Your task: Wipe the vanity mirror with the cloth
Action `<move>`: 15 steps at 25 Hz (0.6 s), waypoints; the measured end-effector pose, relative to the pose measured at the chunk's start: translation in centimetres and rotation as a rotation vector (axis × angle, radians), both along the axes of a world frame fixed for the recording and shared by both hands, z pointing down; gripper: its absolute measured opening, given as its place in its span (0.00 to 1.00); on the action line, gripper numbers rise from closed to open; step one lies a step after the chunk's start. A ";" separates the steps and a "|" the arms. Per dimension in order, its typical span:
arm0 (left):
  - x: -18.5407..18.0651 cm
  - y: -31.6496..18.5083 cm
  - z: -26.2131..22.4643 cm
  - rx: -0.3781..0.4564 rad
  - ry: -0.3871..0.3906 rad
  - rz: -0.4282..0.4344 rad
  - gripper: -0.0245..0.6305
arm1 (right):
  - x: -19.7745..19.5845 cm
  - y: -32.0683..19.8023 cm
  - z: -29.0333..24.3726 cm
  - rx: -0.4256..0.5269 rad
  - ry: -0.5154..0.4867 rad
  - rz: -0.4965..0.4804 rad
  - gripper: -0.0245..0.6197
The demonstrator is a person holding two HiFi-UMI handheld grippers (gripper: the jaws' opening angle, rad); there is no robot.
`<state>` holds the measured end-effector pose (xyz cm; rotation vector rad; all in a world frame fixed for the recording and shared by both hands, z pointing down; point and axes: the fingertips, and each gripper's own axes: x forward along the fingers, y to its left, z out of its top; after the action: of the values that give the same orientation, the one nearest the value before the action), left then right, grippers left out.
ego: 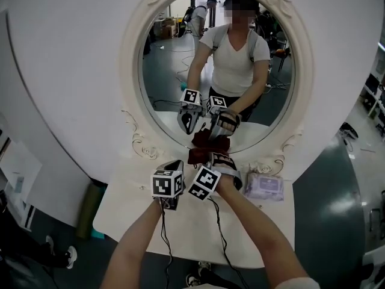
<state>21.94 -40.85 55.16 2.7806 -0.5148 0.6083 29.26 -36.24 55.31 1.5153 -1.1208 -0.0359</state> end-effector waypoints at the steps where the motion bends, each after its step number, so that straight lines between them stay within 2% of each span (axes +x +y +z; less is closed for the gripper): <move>1: -0.1 0.1 0.3 -0.004 -0.005 0.000 0.05 | -0.1 0.1 0.4 -0.009 -0.014 -0.002 0.13; 5: -0.5 -0.3 0.0 0.007 -0.011 -0.002 0.05 | -0.1 0.5 0.2 0.003 -0.046 -0.008 0.13; 8: -0.3 -0.7 -1.9 0.009 -0.002 -0.003 0.05 | -0.1 1.1 -1.8 0.022 -0.040 -0.021 0.13; 12: 1.0 -1.0 -7.3 0.062 0.037 0.008 0.05 | 0.6 2.0 -7.3 0.077 -0.001 -0.030 0.13; 15: 2.0 -1.0 -13.0 0.117 0.108 0.004 0.05 | 1.3 2.8 -12.8 0.155 0.055 -0.030 0.13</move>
<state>23.96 -41.86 42.18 2.9056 -0.5380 0.4389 30.59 -33.40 42.53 1.6249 -1.1179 -0.1881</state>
